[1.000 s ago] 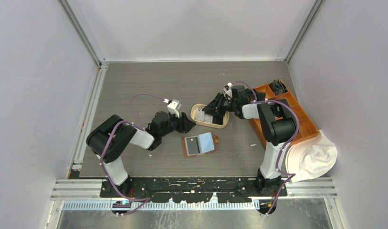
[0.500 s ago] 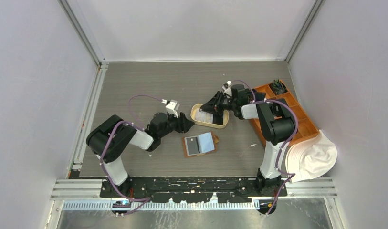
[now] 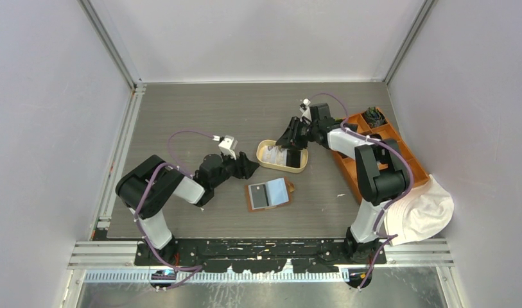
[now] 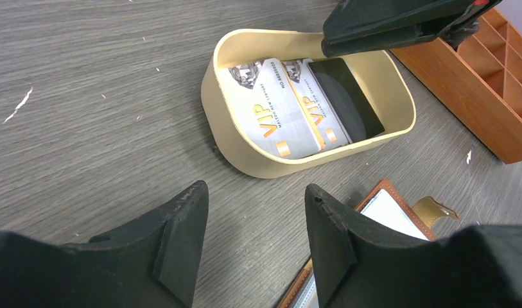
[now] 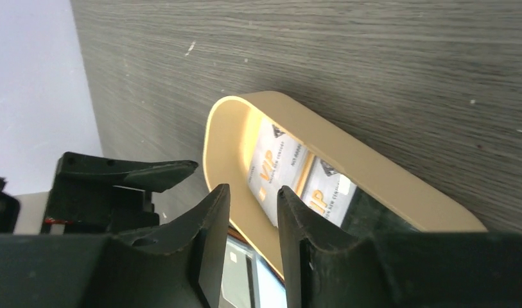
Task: Put the credit cards into the card holder
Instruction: Pick up the credit card from the storage box.
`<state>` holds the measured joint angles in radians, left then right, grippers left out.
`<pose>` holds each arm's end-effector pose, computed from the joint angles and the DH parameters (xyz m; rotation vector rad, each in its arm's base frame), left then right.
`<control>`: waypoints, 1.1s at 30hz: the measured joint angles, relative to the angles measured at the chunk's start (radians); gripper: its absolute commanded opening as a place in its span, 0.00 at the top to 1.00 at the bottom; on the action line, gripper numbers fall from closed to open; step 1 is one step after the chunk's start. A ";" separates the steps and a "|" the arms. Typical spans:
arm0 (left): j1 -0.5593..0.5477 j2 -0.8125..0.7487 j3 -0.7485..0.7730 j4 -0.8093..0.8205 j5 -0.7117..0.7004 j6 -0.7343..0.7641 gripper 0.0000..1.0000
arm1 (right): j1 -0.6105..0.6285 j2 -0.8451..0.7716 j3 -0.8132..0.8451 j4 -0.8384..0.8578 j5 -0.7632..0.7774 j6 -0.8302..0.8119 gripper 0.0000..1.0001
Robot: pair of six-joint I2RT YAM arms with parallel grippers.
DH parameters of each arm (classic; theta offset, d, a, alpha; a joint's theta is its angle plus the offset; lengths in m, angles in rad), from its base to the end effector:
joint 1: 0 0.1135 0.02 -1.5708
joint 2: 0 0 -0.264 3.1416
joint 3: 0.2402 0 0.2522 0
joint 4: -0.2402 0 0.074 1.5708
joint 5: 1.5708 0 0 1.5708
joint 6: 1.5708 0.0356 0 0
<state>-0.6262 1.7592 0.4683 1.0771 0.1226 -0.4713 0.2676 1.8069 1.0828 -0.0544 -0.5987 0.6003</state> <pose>0.2418 -0.1803 0.1308 0.2371 1.8586 -0.8850 0.3598 0.1195 0.1802 0.0933 2.4563 1.1114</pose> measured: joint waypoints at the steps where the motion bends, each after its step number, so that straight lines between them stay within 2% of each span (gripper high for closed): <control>1: 0.000 0.000 -0.004 0.010 0.000 0.000 0.41 | 0.001 0.005 0.009 -0.016 0.010 -0.011 0.60; 11: 0.000 0.000 -0.011 0.042 0.000 0.000 0.32 | 0.026 0.098 0.048 -0.105 0.036 -0.042 0.56; 17: 0.000 0.014 0.042 0.034 0.002 0.000 0.31 | 0.032 0.122 0.065 -0.093 0.014 -0.021 0.56; 22: 0.000 0.063 0.131 0.025 0.029 -0.017 0.39 | 0.032 0.133 0.063 -0.068 -0.015 0.011 0.57; 27: 0.000 0.082 0.159 -0.020 0.056 -0.029 0.56 | 0.032 0.146 0.042 0.021 -0.065 0.088 0.59; 33: 0.000 0.091 0.171 -0.056 0.072 -0.037 0.64 | 0.020 0.153 -0.011 0.169 -0.126 0.206 0.61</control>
<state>-0.6258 1.8500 0.6395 1.0210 0.1951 -0.5087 0.2874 1.9594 1.0718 0.1150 -0.7246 0.8066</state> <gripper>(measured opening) 0.397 0.398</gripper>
